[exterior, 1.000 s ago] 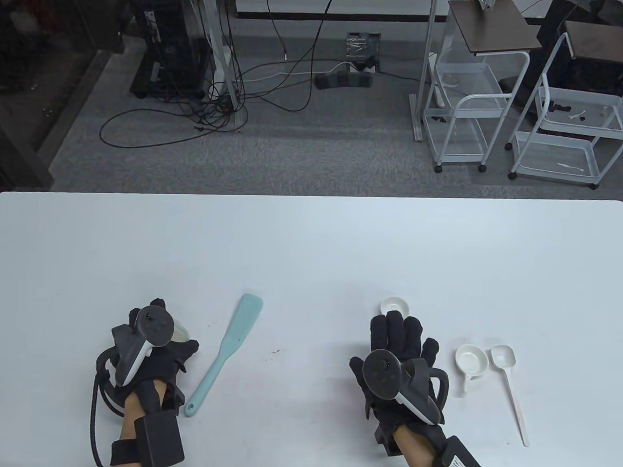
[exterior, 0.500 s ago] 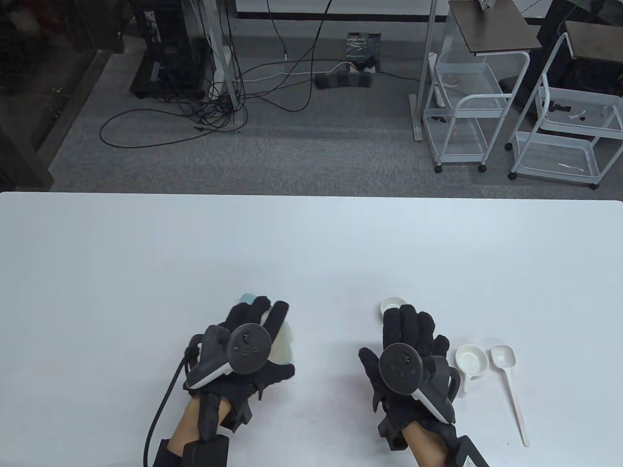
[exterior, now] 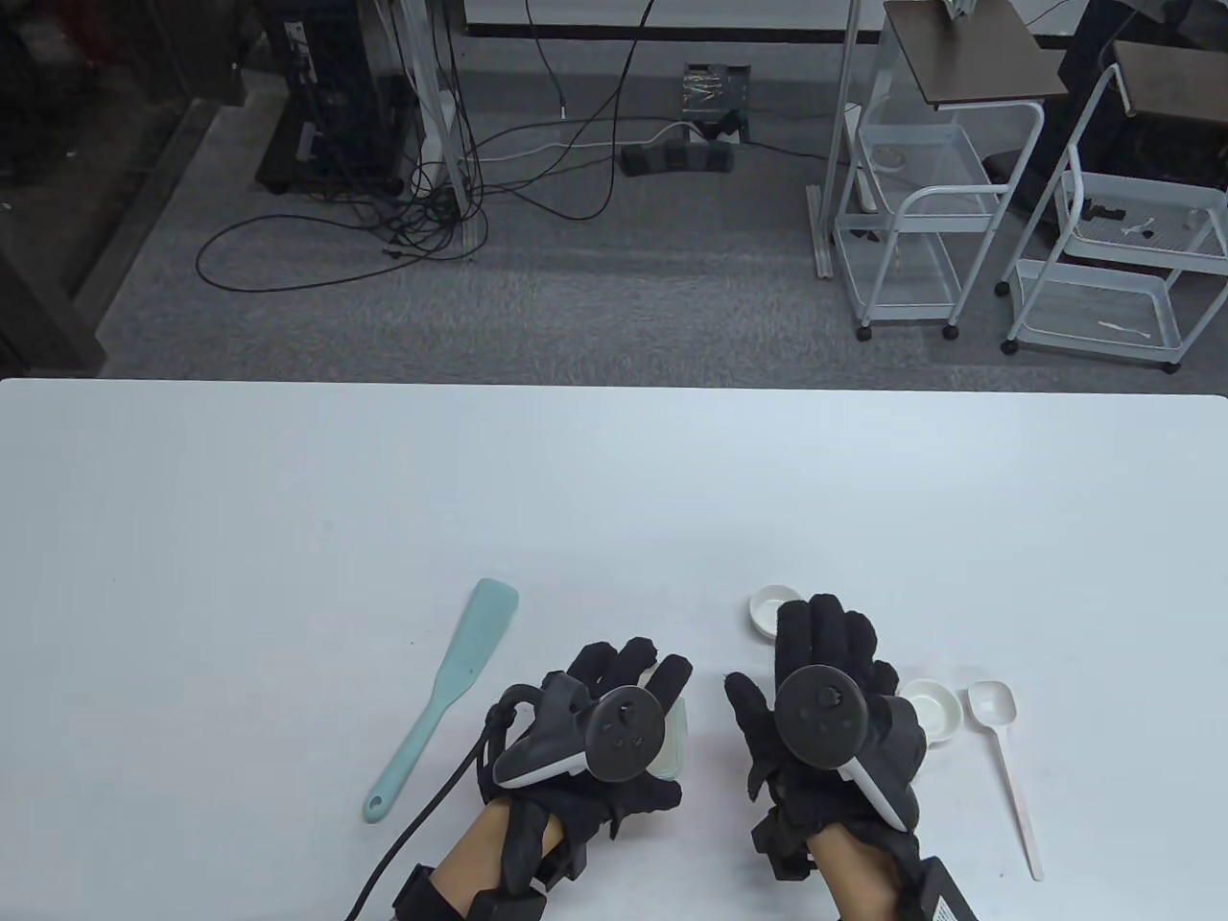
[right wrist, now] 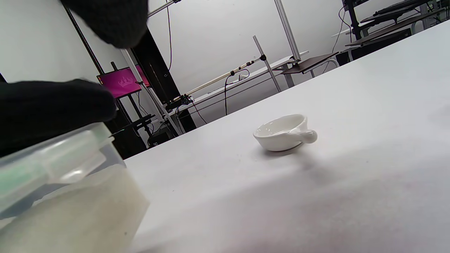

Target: Scoop white sugar with coffee spoon and level it off using dessert spatula

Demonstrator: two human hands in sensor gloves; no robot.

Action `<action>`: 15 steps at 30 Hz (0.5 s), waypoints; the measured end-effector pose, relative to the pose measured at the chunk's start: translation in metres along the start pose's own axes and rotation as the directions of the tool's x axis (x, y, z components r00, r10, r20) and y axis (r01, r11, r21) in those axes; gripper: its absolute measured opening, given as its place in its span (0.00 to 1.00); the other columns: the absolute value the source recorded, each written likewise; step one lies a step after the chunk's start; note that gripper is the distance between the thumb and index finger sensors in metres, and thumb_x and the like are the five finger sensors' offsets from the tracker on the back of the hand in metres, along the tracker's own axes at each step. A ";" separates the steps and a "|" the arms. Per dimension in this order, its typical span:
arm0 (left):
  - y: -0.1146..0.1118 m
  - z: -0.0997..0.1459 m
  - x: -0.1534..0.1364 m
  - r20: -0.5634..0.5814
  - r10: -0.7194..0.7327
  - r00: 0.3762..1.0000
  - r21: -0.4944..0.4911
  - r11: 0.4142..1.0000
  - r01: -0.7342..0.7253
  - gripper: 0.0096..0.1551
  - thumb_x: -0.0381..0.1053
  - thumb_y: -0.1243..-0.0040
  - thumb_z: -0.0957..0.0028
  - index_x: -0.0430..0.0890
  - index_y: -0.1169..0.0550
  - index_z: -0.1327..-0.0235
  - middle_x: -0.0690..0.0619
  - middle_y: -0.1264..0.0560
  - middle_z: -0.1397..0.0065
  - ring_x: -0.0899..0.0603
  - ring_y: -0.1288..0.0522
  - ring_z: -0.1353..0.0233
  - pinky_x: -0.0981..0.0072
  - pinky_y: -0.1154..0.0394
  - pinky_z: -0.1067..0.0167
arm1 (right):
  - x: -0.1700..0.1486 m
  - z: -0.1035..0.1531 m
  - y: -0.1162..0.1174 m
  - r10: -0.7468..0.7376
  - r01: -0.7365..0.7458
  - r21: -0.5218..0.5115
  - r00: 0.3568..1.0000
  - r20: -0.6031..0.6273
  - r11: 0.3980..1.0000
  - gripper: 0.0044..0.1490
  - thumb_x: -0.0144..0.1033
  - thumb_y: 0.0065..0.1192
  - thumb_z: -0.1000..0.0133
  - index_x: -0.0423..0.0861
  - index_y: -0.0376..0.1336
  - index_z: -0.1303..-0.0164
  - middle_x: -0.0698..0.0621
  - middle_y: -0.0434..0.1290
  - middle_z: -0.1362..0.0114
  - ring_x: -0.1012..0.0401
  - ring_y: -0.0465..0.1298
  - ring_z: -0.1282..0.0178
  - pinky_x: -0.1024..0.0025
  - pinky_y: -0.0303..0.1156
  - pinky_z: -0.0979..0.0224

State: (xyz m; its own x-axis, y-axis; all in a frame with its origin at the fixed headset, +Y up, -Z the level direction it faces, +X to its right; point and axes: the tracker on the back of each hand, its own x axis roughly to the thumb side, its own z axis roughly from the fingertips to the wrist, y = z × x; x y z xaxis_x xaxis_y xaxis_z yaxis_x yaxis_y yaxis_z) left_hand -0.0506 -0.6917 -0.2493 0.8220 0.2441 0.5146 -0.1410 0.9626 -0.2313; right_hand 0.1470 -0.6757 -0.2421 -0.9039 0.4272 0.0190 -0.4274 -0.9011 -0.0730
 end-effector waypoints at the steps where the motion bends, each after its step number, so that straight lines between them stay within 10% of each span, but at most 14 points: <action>1: -0.002 -0.001 0.001 0.005 -0.004 1.000 0.002 1.000 0.004 0.71 0.73 0.20 0.67 0.53 0.45 0.16 0.38 0.45 0.10 0.22 0.42 0.19 0.16 0.31 0.35 | 0.000 0.000 0.000 0.003 -0.003 0.001 1.000 -0.001 1.000 0.54 0.53 0.56 0.46 0.41 0.37 0.21 0.35 0.33 0.15 0.27 0.38 0.19 0.15 0.41 0.29; 15: -0.034 -0.014 0.004 0.041 -0.031 0.999 -0.064 0.997 0.034 0.70 0.73 0.21 0.67 0.54 0.46 0.16 0.40 0.47 0.10 0.22 0.43 0.19 0.17 0.33 0.34 | 0.003 0.000 -0.001 0.008 -0.008 0.004 1.000 0.006 1.000 0.55 0.53 0.56 0.46 0.41 0.37 0.21 0.35 0.33 0.15 0.27 0.38 0.19 0.15 0.41 0.29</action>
State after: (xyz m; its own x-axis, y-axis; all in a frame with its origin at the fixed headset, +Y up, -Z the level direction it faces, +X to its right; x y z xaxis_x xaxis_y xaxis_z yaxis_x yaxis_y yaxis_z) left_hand -0.0344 -0.7250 -0.2507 0.8024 0.2188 0.5552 -0.0779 0.9608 -0.2661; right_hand 0.1445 -0.6732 -0.2416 -0.9075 0.4194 0.0247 -0.4200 -0.9049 -0.0689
